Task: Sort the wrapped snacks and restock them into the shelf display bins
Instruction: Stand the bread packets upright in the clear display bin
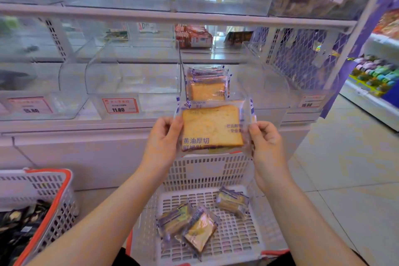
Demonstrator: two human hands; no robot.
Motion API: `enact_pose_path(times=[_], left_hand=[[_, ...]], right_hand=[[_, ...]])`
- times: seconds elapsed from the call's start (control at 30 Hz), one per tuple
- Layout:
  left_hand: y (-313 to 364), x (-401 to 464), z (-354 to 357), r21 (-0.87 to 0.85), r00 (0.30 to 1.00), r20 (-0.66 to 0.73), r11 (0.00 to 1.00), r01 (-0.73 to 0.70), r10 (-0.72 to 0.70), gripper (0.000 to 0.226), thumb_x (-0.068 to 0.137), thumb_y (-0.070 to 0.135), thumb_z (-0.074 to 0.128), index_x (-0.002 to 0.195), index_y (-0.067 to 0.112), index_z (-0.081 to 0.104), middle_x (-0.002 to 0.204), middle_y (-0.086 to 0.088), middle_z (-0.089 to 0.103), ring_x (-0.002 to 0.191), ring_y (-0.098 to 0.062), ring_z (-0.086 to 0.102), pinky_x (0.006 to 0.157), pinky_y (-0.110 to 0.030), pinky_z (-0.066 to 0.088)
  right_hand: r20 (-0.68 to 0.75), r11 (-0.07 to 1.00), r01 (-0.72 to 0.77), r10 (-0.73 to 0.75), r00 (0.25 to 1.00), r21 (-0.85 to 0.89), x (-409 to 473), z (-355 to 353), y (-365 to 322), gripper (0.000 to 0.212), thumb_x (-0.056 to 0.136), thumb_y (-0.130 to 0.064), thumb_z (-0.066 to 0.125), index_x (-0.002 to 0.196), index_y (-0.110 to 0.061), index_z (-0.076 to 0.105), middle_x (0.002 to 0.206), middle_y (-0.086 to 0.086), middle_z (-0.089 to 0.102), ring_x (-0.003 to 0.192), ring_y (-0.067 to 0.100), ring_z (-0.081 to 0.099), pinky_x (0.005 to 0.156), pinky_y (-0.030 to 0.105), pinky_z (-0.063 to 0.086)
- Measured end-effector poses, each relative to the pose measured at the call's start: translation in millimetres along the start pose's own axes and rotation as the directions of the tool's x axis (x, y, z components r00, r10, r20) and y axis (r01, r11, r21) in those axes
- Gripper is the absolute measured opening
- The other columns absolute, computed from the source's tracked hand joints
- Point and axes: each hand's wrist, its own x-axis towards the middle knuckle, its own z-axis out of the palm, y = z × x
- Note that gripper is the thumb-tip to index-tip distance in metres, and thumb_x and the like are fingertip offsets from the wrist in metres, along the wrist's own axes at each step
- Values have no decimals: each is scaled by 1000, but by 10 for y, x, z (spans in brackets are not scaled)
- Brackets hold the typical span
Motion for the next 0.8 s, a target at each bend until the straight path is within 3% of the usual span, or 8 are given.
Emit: enact_pose_path(times=[0.1,0.23,0.3,0.37,0.43,0.6,0.7,0.8], left_hand=[[21,33,18,-18,999,-30,999,26,-27,33,95,38,41,87,8,52,82,-14,58,79,-29,57,79,-59,49],[59,61,12,-92,998,-26,994,-52,50,35,99,32,37,78,9,52,64,-4,55,60,-15,52,54,-24,46],[95,92,-14,-158,993,-44,981,-112,106,37,99,28,38,65,20,51,55,7,52,49,-4,46,47,-22,42],[111,113,-1,-223,987,-93,963,-153,135,37,98,28,39,64,23,52,61,3,47,50,-5,41,49,-25,35],[114,120,41,-232,980,-139,957,-174,144,37,98,29,40,62,25,50,59,3,36,47,-6,28,49,-26,23],[234,282,1,0,893,-102,897,-442,439,33,99,25,38,67,23,43,48,12,38,45,-3,34,45,-16,33],[358,500,-10,97,829,-66,831,-548,555,29,96,28,36,69,23,41,49,12,45,45,0,40,49,-14,37],[531,698,74,65,829,-85,834,-548,552,27,92,39,38,67,35,47,50,12,47,45,0,40,47,-16,35]], right_hand=[[14,998,34,-34,999,-47,37,44,55,37,97,-16,45,66,-34,57,57,-12,55,51,1,49,48,19,46],[45,984,101,-96,994,-144,108,34,62,34,96,-21,45,70,-40,56,70,-3,53,71,23,50,73,57,50],[40,980,138,-134,990,-141,141,27,50,34,95,-20,46,71,-39,58,70,-7,56,72,20,54,69,47,52],[3,990,115,-115,993,-76,164,46,59,35,96,-18,46,69,-35,60,65,-12,58,65,11,56,62,34,53],[-11,999,39,-39,999,-11,175,76,81,31,97,-17,46,71,-28,59,64,-10,59,63,13,55,58,33,54],[112,999,23,-19,994,-34,350,36,-73,24,94,-14,51,78,-28,62,65,-12,63,56,5,53,44,22,45],[298,997,77,-68,952,-20,543,37,-306,19,88,-10,57,96,-27,59,77,-14,71,66,0,63,55,14,48],[454,990,90,-33,890,-105,742,139,-559,23,80,-5,64,97,-21,65,92,-4,74,84,12,67,76,26,49]])
